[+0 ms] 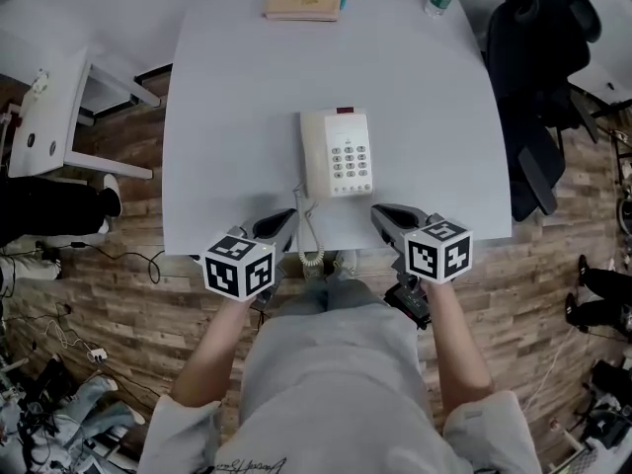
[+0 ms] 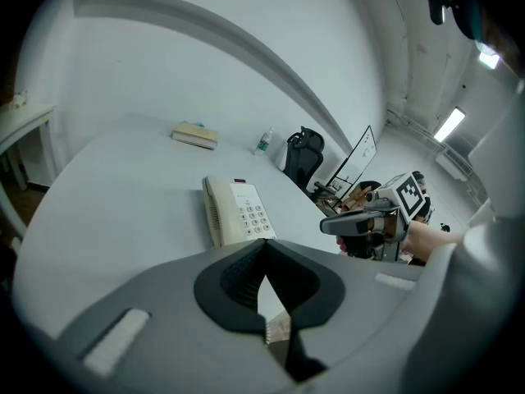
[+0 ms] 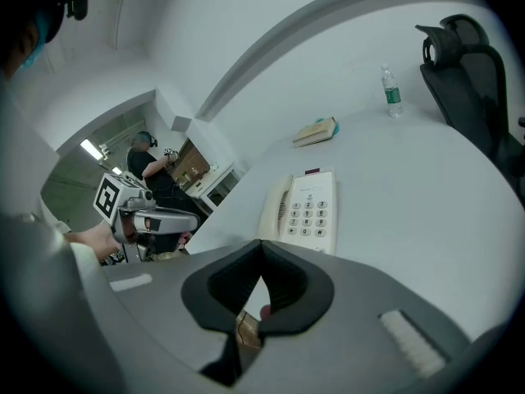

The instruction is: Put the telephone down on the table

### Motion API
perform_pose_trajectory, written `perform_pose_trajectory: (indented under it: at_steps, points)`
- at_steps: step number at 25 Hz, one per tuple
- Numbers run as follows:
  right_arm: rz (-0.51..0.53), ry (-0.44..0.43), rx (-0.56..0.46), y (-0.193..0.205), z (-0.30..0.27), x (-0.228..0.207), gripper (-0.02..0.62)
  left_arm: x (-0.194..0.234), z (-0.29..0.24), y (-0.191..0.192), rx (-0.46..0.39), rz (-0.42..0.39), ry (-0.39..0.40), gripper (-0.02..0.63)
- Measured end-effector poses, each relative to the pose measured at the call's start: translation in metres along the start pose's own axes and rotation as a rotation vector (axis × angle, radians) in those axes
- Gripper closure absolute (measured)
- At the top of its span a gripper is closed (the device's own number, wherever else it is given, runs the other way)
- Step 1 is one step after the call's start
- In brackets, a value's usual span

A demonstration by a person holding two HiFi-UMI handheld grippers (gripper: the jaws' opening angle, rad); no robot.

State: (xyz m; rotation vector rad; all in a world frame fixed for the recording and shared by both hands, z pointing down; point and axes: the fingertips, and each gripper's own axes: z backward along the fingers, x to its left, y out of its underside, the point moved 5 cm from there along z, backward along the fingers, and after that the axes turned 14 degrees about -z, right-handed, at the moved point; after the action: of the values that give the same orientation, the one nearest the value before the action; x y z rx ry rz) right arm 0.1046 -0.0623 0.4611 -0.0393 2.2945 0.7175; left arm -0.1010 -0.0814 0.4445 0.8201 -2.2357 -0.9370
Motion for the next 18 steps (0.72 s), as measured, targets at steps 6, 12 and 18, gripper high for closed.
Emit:
perform_pose_trajectory:
  at_steps: [6, 12, 18]
  points:
    - [0.028, 0.005, 0.011, 0.010, 0.012, 0.010, 0.589, -0.015, 0.015, 0.011, -0.002, -0.040, -0.035, 0.592]
    - [0.028, 0.011, -0.001, 0.013, 0.019, 0.018, 0.589, -0.027, 0.024, 0.012, -0.011, -0.044, -0.036, 0.592]
    - [0.038, 0.014, 0.005, 0.015, 0.024, 0.025, 0.589, -0.031, 0.022, 0.015, -0.001, -0.050, -0.039, 0.591]
